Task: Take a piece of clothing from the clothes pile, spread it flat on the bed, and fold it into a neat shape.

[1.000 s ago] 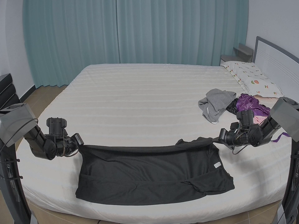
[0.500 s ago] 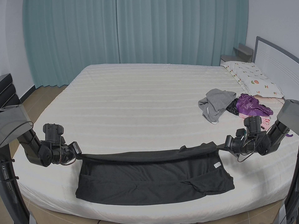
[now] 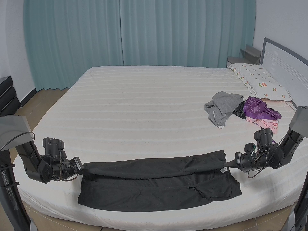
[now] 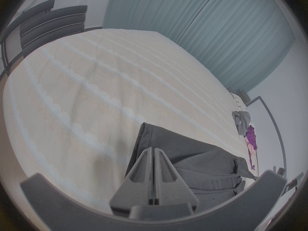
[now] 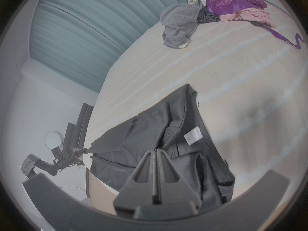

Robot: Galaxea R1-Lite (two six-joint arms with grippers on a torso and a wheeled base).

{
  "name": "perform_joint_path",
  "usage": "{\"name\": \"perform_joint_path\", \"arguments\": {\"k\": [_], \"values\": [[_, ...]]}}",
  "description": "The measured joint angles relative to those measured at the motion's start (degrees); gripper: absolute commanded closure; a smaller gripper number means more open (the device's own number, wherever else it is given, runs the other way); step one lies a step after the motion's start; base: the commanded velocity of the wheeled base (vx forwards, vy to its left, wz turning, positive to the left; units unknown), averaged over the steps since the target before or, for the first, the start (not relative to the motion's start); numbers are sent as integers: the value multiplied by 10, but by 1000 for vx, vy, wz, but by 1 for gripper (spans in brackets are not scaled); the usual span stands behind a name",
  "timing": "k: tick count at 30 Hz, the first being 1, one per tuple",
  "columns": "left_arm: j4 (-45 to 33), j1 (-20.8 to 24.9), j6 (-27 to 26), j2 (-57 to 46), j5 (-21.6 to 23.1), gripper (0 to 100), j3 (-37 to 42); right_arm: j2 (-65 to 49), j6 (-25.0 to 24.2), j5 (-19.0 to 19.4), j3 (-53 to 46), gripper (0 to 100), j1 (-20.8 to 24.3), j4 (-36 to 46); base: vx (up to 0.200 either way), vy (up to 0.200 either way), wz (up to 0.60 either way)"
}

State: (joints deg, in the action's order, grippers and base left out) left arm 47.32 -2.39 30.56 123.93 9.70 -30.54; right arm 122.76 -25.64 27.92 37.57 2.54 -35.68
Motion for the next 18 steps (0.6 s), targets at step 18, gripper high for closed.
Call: {"name": "perform_joint_path", "arguments": {"k": [18], "values": [[-1,0,-1,11,9,100,27,19,63,-7,-23,100,-10,36,0,0,0]]}}
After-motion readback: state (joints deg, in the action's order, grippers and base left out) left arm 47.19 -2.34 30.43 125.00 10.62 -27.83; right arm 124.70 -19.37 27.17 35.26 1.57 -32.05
